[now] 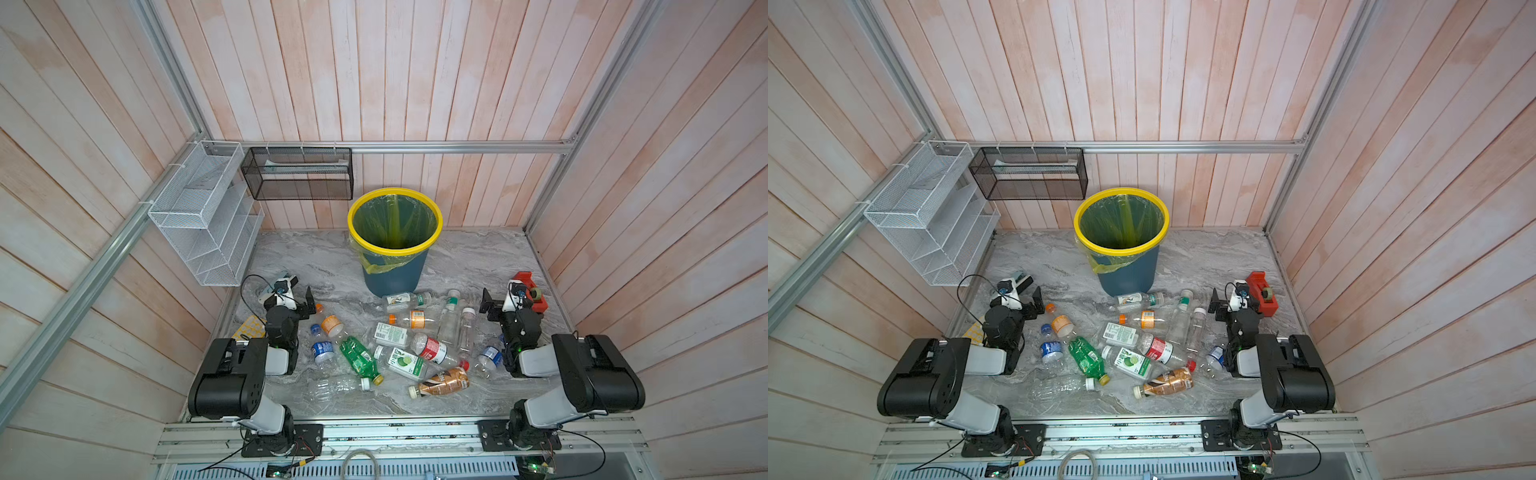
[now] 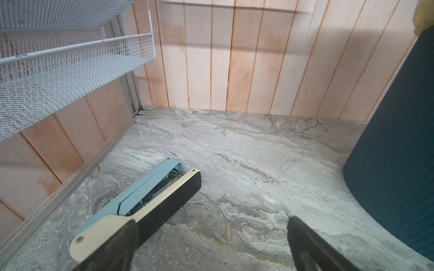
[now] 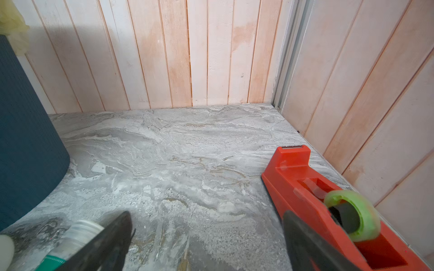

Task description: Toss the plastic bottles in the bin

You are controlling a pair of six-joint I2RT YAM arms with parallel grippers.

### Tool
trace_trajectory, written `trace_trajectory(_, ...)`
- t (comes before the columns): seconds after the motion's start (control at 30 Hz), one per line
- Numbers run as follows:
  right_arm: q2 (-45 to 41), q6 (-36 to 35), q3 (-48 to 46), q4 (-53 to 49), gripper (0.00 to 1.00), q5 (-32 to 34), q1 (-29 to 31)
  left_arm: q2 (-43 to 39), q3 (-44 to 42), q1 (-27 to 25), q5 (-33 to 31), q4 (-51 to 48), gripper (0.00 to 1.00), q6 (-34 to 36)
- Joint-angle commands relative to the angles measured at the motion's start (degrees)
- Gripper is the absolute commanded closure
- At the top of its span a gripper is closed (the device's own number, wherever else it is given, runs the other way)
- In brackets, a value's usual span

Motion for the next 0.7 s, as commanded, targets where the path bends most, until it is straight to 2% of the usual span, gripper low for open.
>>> trace_trajectory(0.0, 0.32, -0.35, 0.95, 0.40, 0.00, 0.57, 0.35, 0.00, 0.54, 0.38, 0.93, 0.26, 0.00, 0.15)
trace_trajectory(0.67, 0.31, -0.44, 1.17, 0.13, 0.02, 0.41, 0.32, 0.02, 0.55, 0.40, 0.88, 0.24, 0.00, 0.11)
